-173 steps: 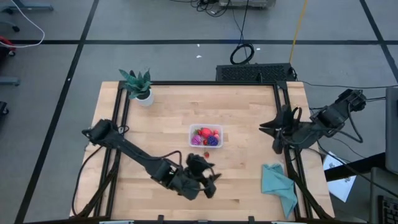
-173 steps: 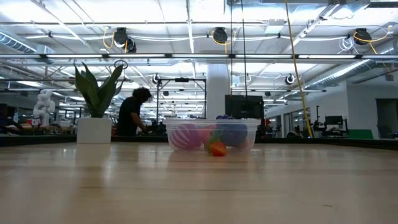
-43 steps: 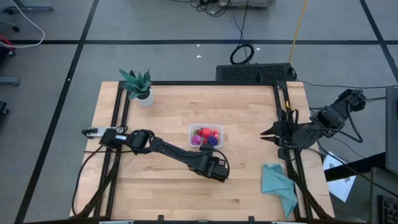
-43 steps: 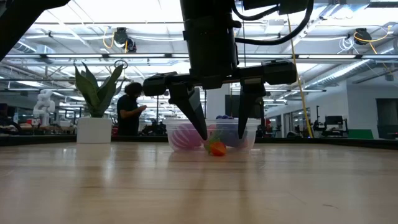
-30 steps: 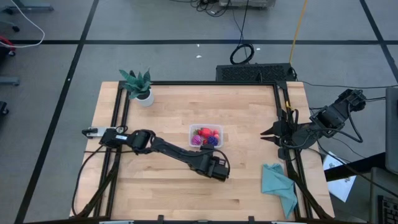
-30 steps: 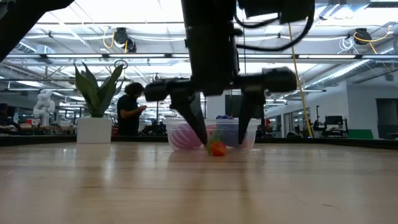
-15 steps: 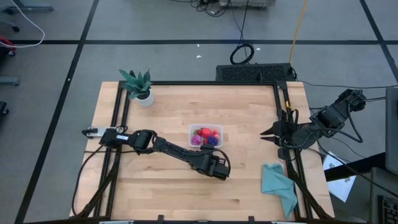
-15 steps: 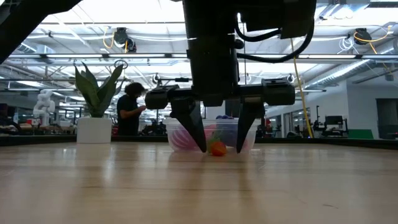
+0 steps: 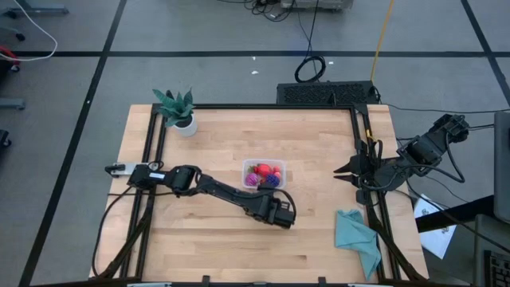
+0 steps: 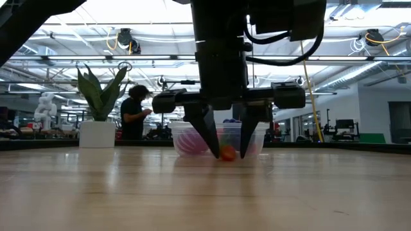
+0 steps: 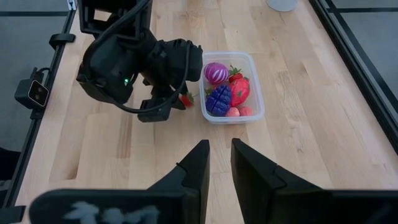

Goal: Pick and placing Produce into tupperware
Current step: Put the red strawberry into the transparent bin

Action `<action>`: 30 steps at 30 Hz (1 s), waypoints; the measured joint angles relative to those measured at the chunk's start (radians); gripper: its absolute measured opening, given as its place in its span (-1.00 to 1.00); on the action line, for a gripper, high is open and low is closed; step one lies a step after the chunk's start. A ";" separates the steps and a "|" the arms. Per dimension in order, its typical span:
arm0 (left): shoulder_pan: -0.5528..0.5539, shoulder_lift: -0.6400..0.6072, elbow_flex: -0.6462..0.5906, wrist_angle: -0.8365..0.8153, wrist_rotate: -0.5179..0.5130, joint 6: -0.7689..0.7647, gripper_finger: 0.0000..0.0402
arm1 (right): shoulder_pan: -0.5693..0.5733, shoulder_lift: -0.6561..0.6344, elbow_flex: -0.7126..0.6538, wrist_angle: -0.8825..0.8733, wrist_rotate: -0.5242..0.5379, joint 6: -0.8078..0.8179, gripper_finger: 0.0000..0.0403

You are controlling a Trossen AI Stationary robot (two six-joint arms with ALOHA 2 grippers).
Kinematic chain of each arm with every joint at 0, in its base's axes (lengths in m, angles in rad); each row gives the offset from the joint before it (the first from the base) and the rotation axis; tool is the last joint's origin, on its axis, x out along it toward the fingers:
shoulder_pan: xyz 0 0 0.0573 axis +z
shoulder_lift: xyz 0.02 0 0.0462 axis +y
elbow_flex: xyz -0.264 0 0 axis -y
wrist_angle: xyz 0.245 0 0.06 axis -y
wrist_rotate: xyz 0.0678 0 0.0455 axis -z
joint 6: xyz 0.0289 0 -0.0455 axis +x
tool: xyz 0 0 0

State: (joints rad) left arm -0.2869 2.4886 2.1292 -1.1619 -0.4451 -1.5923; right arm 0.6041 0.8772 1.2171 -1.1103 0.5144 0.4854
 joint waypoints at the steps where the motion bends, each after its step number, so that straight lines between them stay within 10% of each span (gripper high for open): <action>1: -0.002 0.000 0.000 0.003 0.000 0.002 -0.21 | 0.000 0.000 0.000 0.000 0.000 0.000 -0.73; 12: -0.010 0.000 0.000 0.016 -0.002 0.003 -0.59 | 0.000 0.000 0.000 0.001 0.000 0.000 -0.73; 30: -0.018 0.000 0.000 0.059 -0.010 0.002 -0.62 | 0.000 0.000 0.000 0.006 0.000 0.000 -0.73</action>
State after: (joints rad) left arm -0.3048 2.4886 2.1296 -1.1033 -0.4552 -1.5905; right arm 0.6041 0.8772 1.2171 -1.1038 0.5144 0.4858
